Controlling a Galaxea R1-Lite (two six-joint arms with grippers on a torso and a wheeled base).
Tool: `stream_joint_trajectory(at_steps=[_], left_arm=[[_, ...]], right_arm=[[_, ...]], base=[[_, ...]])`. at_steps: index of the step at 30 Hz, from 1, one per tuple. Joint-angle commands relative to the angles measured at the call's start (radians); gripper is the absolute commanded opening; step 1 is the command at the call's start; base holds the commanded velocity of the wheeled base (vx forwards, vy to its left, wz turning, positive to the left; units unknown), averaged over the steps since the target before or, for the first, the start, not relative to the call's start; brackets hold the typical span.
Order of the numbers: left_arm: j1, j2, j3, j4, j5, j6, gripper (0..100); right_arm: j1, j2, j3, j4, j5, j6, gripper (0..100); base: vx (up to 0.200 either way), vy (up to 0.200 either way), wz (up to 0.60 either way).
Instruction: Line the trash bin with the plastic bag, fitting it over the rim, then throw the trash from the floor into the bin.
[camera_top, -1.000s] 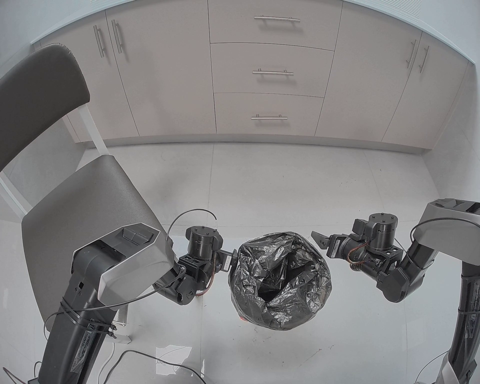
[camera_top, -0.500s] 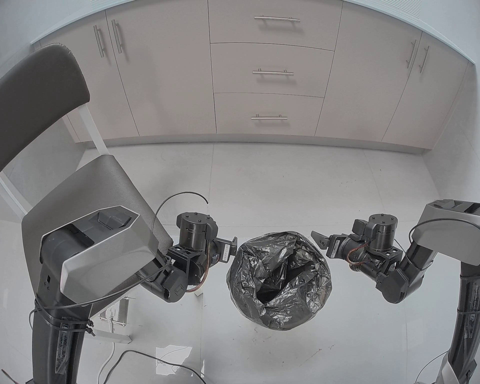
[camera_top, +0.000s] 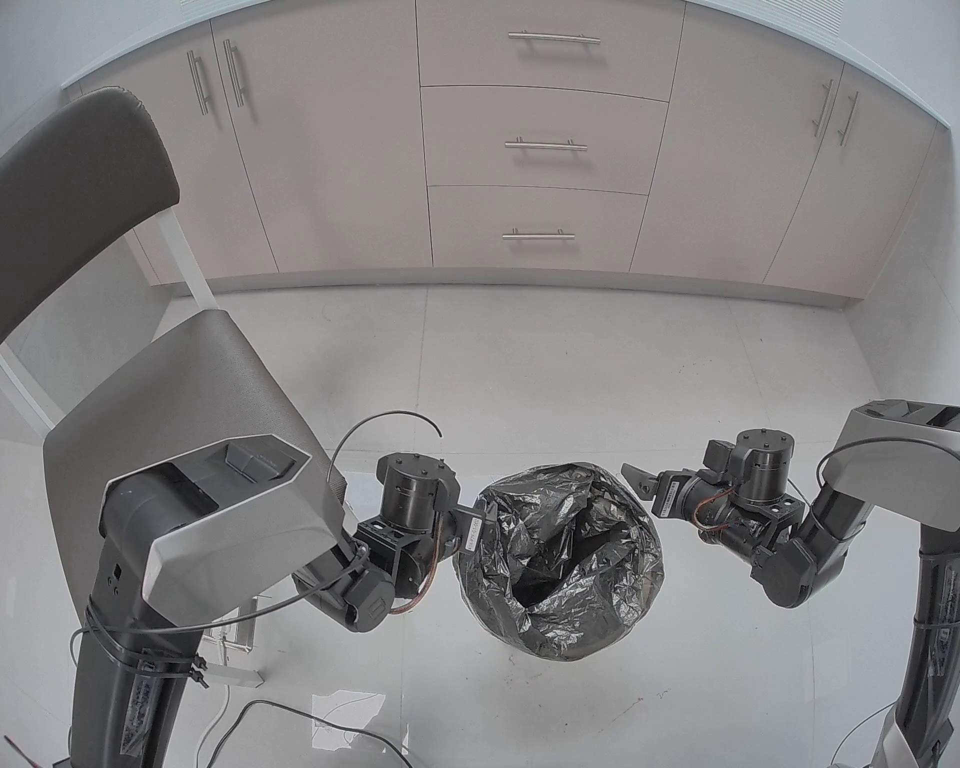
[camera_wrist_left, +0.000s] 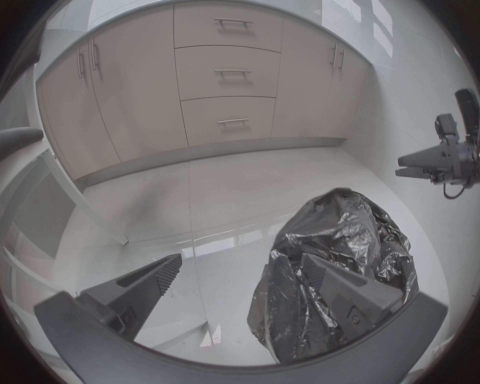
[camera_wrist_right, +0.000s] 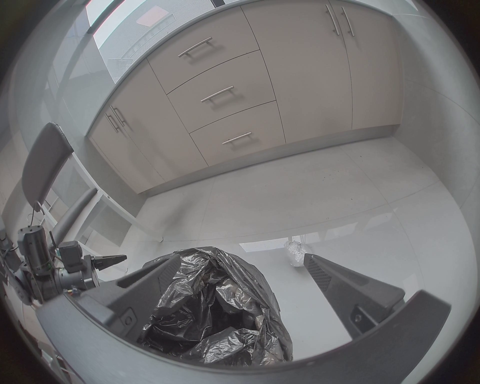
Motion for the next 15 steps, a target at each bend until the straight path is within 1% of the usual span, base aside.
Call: stream_joint_trajectory(at_steps=[1,11,15], left_arm=[[-0.031,0.017,0.005,0.0,-0.003,0.0,100],[-0.032,0.055,-0.011,0.007,-0.011,0.011,100],[-0.017,0.083,-0.052,0.015,-0.009,0.011,100]], right_arm=[[0.0,0.002,0.0,0.0,0.0,0.0,100],[0.002,0.012,-0.001,-0.002,0.0,0.0,100],[0.002,0.014,-0.001,-0.002,0.0,-0.001,100]], base=[[0.0,0.0,0.0],[0.0,0.0,0.0],[0.0,0.0,0.0]])
